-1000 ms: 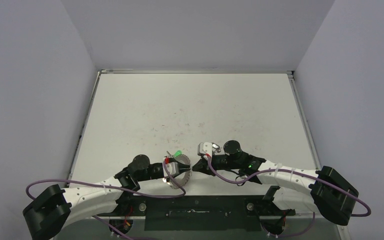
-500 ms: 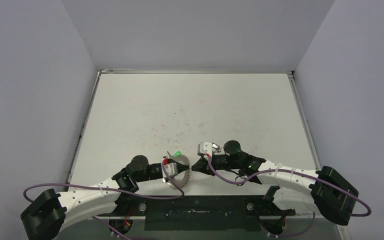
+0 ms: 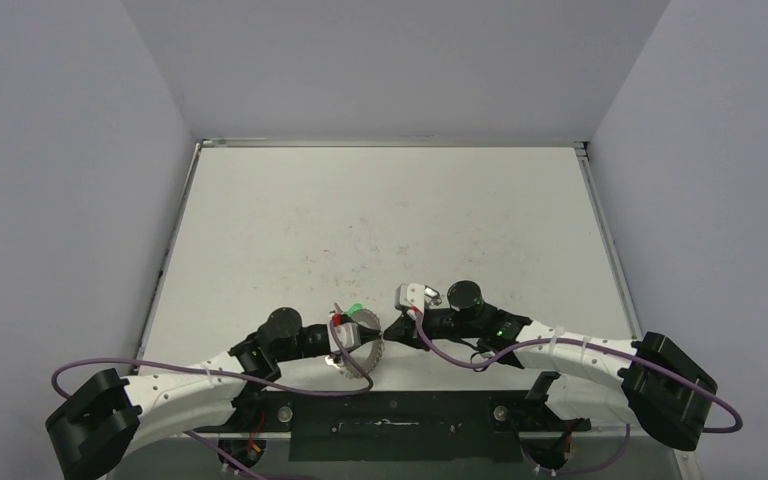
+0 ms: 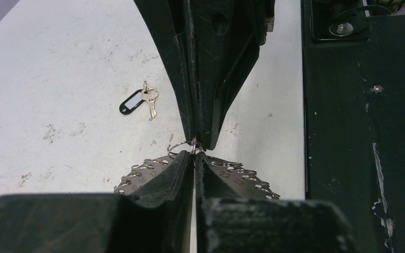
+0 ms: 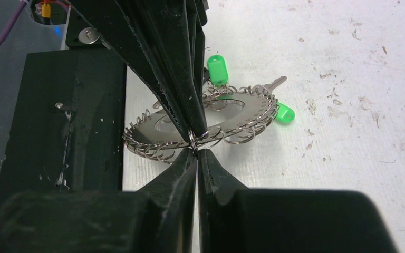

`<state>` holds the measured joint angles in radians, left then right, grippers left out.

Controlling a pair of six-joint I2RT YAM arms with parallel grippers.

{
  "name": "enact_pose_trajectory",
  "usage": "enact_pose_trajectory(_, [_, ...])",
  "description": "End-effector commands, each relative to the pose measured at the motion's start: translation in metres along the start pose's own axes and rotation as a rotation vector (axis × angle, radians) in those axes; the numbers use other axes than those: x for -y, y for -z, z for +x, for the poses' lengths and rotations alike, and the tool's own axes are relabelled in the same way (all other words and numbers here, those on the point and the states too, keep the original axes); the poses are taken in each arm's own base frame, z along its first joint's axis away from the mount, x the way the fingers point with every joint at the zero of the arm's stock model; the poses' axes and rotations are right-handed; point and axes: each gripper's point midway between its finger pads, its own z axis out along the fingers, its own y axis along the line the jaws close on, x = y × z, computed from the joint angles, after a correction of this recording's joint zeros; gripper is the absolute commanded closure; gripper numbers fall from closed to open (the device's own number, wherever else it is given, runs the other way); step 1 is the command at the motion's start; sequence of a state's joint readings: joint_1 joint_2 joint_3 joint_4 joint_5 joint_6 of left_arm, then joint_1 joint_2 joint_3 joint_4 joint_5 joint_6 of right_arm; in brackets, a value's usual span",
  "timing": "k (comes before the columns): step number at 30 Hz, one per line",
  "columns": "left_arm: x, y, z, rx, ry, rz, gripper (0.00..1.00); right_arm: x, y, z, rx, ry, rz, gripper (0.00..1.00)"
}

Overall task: Put the keys on the keyring
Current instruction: Adjust the keyring at the center of the board.

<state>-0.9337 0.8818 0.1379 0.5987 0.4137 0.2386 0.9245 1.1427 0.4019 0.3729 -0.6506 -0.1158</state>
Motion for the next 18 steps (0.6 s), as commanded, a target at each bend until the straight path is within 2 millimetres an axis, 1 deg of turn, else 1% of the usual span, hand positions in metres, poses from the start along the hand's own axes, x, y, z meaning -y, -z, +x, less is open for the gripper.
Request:
enact_pose_trajectory(1, [-0.01, -0.005, -0.035, 0.095, -0.037, -0.021, 1.0, -0.001, -0.001, -0.041, 0.116, 0.069, -0.006, 0.89])
enact_pose_trajectory(6, [-0.008, 0.002, -0.033, 0.067, -0.037, -0.024, 1.0, 0.005, 0.01, -0.043, 0.107, 0.094, 0.056, 0.54])
enact_pose_trajectory(8, [-0.007, 0.006, -0.035, 0.061, -0.041, -0.025, 1.0, 0.008, 0.017, -0.046, 0.116, 0.114, 0.089, 0.45])
enact_pose_trajectory(10, [-0.007, 0.01, -0.038, 0.06, -0.048, -0.028, 1.0, 0.01, 0.024, -0.051, 0.139, 0.136, 0.118, 0.39])
enact_pose_trajectory(12, [-0.007, 0.013, -0.04, 0.055, -0.051, -0.028, 1.0, 0.01, 0.03, -0.057, 0.162, 0.156, 0.136, 0.37])
enact_pose_trajectory(15, [-0.003, 0.015, -0.041, 0.041, -0.066, -0.004, 1.0, 0.005, 0.035, -0.068, 0.2, 0.183, 0.124, 0.38])
enact_pose_trajectory(18, [0.004, 0.015, -0.04, 0.029, -0.084, 0.045, 1.0, 0.003, 0.035, -0.079, 0.222, 0.181, 0.109, 0.45])
